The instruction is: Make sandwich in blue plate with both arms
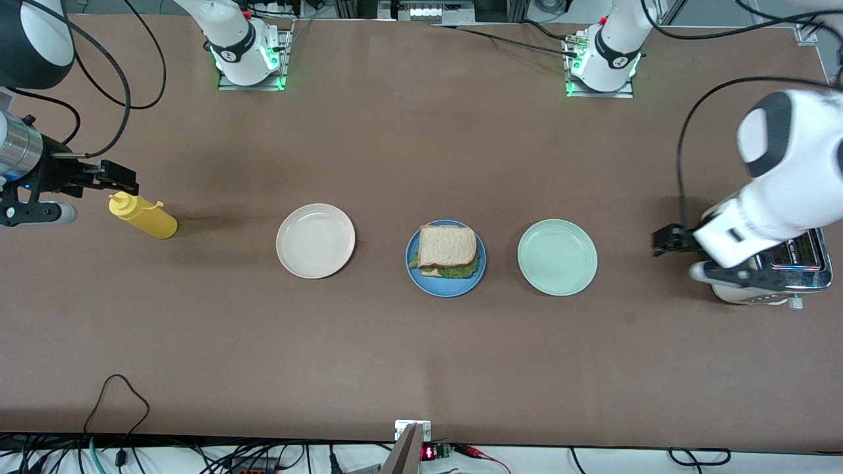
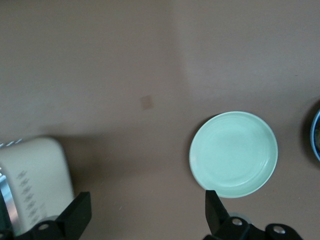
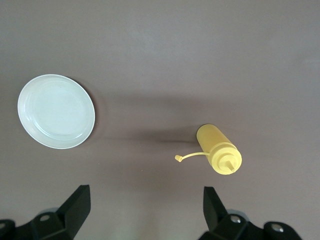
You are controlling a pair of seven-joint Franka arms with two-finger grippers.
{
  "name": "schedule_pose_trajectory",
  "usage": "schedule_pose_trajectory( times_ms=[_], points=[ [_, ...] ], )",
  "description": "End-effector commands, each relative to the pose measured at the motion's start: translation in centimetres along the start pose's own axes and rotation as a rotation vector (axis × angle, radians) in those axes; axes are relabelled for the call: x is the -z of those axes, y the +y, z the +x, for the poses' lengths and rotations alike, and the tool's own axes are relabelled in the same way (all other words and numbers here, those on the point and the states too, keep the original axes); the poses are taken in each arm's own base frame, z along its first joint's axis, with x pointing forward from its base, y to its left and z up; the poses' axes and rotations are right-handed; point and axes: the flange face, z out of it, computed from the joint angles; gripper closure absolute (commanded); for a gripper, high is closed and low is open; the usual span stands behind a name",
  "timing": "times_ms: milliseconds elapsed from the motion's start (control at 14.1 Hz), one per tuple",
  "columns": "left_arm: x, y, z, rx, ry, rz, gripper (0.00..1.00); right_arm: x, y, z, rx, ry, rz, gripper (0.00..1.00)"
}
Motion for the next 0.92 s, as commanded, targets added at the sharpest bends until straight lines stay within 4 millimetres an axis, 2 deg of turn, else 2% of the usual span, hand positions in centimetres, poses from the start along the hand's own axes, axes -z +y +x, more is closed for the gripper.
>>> schedule_pose_trajectory(
  times_ms=[0, 213, 354, 638, 780, 850],
  points=[
    [5.4, -1.9, -3.2, 0.112, -0.045, 0.013, 0.0, 1.1, 0.0, -0.4, 0.015, 0.015, 0.009, 0.0],
    [8.9, -2.6, -6.0, 0.138, -0.013, 0.012, 0.0, 1.0, 0.1, -0.2, 0.061, 0.022, 0.006, 0.0],
    [10.1, -2.2, -7.6, 0.137, -0.005, 0.012, 0.0, 1.5, -0.7, -0.9, 0.051, 0.021, 0.004, 0.0],
    [9.5, -1.3, -11.7, 0.138, -0.026, 0.008, 0.0, 1.1, -0.8, -2.1, 0.006, 0.013, 0.005, 0.0],
    [9.4, -1.1, -13.1, 0.148, -0.031, 0.008, 0.0, 1.1, -0.9, -3.1, 0.006, 0.038, 0.005, 0.0],
    [9.4, -1.0, -13.6, 0.147, -0.031, 0.01, 0.0, 1.0, -0.9, -3.0, 0.006, 0.038, 0.007, 0.0]
  ],
)
